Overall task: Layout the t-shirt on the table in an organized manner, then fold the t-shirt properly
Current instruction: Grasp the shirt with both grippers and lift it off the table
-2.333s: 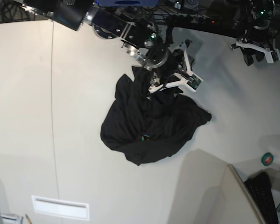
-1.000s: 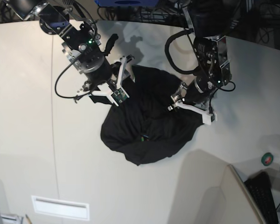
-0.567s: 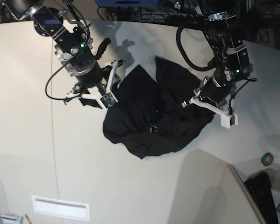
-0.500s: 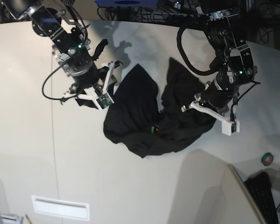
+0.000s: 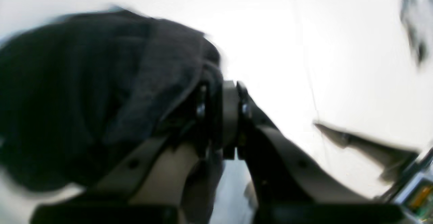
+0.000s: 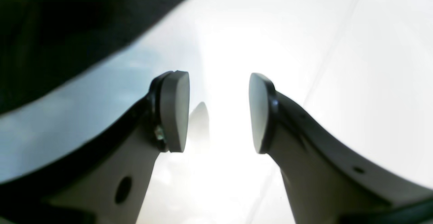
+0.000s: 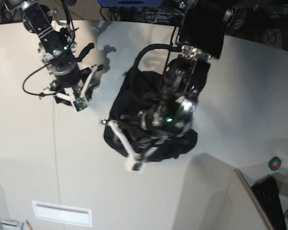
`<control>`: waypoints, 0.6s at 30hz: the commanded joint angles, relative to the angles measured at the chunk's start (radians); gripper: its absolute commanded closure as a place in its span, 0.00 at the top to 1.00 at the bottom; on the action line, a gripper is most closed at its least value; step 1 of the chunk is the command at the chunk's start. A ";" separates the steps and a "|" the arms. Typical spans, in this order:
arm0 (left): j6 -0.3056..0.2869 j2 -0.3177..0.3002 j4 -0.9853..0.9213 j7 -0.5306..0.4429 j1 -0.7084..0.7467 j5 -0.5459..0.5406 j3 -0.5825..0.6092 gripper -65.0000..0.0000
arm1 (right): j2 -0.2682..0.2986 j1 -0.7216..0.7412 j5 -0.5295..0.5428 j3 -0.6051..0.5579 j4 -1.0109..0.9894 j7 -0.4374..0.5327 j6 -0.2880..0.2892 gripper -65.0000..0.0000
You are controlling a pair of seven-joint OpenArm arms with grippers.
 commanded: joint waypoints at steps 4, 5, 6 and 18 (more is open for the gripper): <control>-0.001 0.064 -0.338 -0.161 -0.159 -0.011 0.255 0.00 | 0.003 -0.021 -0.007 0.090 0.016 0.023 -0.006 0.42; -0.001 0.079 -0.415 -0.204 -0.184 -0.018 0.305 0.00 | 0.003 -0.028 -0.007 0.108 0.016 0.023 -0.006 0.42; -0.001 0.095 -0.473 -0.241 -0.200 -0.019 0.339 0.00 | 0.003 -0.036 -0.006 0.125 0.018 0.023 -0.006 0.42; -0.001 -0.010 -0.104 -0.324 0.024 -0.019 0.037 0.82 | -0.030 -0.074 0.481 0.286 -0.005 0.029 0.174 0.49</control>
